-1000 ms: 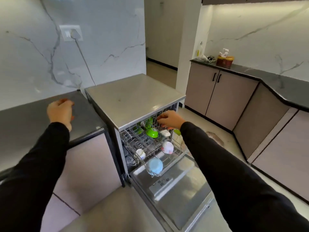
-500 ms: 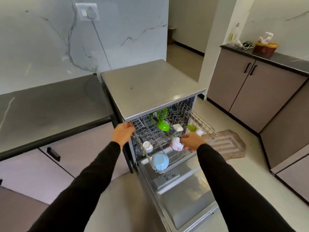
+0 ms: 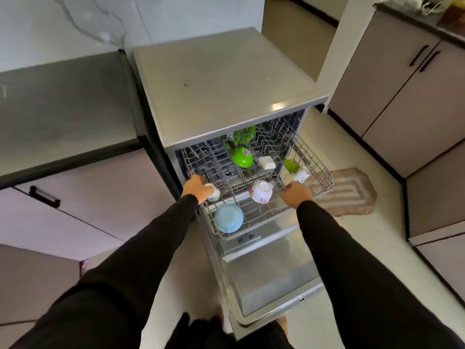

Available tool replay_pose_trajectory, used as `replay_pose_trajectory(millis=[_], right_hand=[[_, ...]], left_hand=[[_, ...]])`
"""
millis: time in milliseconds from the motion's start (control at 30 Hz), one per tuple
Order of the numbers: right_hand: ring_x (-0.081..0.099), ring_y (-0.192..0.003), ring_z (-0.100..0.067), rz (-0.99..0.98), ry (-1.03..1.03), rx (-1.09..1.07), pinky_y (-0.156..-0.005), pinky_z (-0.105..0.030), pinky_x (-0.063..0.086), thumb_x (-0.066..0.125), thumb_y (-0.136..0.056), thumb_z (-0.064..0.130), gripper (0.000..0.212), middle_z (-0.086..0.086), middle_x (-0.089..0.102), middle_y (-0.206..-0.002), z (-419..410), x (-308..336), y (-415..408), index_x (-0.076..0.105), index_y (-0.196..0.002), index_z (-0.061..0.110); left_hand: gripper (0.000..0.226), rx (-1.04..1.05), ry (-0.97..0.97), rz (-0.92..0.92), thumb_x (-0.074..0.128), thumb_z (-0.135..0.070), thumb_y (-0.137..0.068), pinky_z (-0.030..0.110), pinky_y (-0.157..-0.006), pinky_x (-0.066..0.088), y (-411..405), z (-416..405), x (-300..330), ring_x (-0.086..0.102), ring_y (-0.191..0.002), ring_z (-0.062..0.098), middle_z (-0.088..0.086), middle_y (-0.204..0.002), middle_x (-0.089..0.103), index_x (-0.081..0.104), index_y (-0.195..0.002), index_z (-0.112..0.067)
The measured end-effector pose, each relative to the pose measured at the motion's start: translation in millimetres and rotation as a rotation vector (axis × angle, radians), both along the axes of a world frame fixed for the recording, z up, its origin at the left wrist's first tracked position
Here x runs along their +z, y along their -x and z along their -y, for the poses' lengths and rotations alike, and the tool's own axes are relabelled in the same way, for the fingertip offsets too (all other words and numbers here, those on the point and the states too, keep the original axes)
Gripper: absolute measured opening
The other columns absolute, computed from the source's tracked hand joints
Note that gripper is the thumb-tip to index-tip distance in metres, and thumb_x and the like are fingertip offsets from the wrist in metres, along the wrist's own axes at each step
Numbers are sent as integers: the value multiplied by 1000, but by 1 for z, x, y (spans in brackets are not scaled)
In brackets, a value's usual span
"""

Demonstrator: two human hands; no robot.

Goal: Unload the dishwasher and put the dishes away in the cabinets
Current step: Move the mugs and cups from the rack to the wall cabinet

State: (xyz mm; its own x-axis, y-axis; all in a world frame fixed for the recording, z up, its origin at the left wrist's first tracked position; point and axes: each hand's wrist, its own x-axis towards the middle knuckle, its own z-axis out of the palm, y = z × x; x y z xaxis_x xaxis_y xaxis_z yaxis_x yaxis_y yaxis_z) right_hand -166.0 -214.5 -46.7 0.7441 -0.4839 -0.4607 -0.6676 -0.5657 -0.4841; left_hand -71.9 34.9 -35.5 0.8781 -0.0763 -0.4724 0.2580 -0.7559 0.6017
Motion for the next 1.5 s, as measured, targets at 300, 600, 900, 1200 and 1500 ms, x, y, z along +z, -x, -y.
replay_pose_trajectory(millis=[300, 600, 900, 1200, 1500], right_hand=[[48, -124, -39, -75, 134, 96, -101, -42, 44, 58, -90, 25, 62, -25, 45, -139, 111, -71, -72, 35, -140, -4], [60, -103, -39, -65, 582, 313, -86, -43, 53, 51, -92, 5, 42, -21, 41, -131, 202, -144, -112, 41, -132, -6], [64, -62, -35, 112, 765, 443, -54, -40, 57, 51, -93, 13, 34, -21, 45, -118, 194, -162, -121, 43, -123, 0], [39, -130, -28, -346, 854, 1039, -105, -41, 35, 66, -83, 22, 65, -11, 40, -142, 173, -155, -140, 39, -141, 12], [44, -122, -23, -282, 1107, 1050, -99, -31, 34, 50, -96, 22, 37, 0, 57, -129, 188, -173, -128, 47, -133, 16]], left_hand=[[70, -135, -400, 95, 64, -21, -86, 47, -102, 40, -49, 36, -107, 42, -127, 41, 25, -142, 36, 28, -143, 0], [62, -518, -958, 170, 50, -29, -91, 61, -113, -2, -98, 64, -212, 34, -136, 28, 8, -148, 34, 25, -148, -27], [62, -504, -777, 172, 71, -35, -73, 45, -98, 43, -113, 50, -206, 51, -114, 37, 13, -119, 55, 52, -129, -21], [71, -94, -346, 193, 83, -21, -67, 41, -88, 47, -102, 49, -152, 55, -109, 38, 21, -119, 58, 47, -128, -8], [71, 68, -118, 227, 85, -28, -66, 31, -87, 42, -75, 46, -133, 52, -107, 25, 10, -122, 55, 52, -127, -11]])
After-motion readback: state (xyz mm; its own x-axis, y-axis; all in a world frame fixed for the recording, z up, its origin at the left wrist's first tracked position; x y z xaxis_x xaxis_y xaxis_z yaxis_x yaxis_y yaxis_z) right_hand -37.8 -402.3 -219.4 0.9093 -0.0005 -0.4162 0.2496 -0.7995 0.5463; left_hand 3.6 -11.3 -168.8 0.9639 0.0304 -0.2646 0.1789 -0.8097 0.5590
